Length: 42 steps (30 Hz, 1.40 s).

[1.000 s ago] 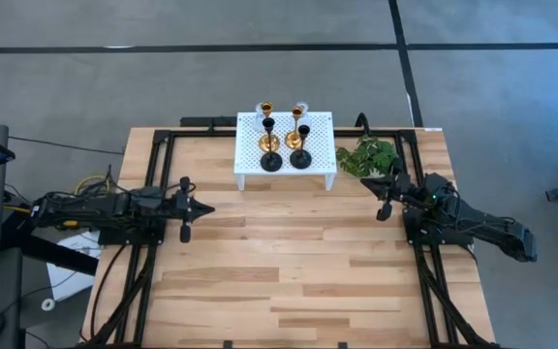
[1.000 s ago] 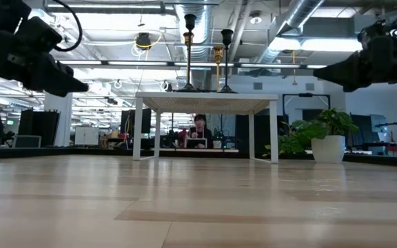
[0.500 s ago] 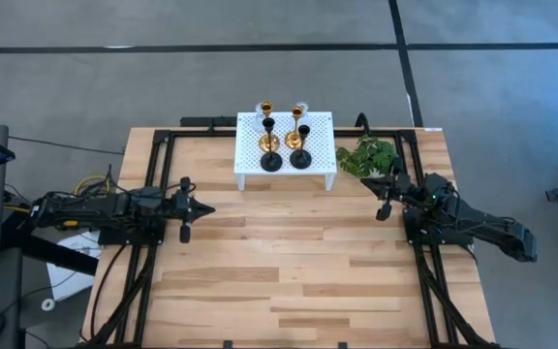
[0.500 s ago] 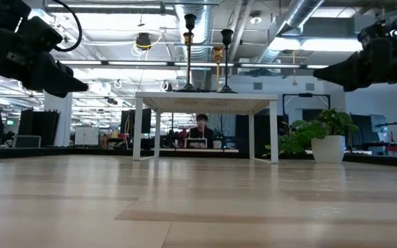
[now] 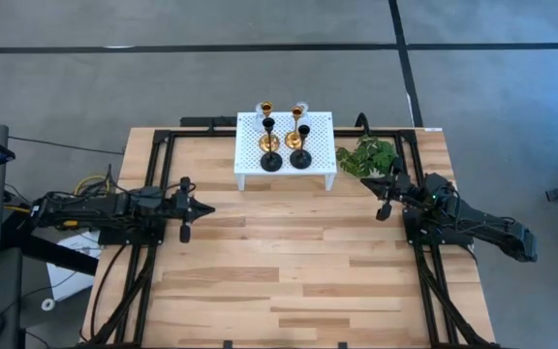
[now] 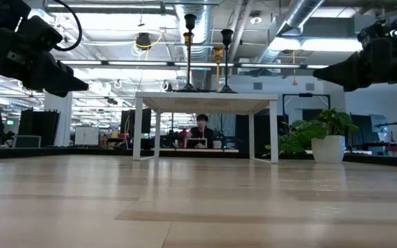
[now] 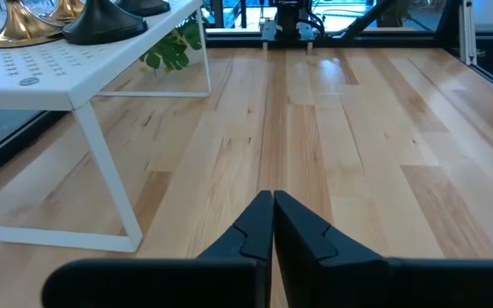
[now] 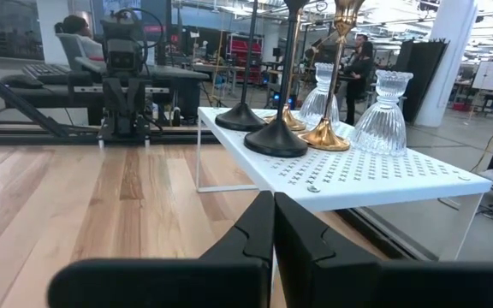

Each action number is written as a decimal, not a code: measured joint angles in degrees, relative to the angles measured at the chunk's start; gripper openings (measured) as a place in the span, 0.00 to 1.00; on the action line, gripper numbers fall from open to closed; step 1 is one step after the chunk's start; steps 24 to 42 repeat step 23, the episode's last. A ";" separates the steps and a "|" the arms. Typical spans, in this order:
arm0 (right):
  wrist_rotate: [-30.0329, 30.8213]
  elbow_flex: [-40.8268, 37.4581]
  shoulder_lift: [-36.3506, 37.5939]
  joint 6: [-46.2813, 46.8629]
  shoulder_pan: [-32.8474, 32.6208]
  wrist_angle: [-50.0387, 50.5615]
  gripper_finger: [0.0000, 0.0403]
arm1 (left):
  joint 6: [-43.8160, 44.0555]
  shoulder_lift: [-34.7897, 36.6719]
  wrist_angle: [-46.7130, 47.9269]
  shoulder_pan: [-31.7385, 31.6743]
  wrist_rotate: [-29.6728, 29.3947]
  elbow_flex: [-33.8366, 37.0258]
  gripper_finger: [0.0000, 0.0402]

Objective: Pick & Place candle stick holders
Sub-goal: Return to Home Position

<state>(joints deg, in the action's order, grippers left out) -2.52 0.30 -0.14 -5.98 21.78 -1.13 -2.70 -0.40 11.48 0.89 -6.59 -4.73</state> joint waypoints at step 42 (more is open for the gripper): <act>0.00 -0.02 0.00 -0.01 0.01 0.00 0.00 | 0.00 -0.01 -1.28 0.01 0.00 0.00 0.03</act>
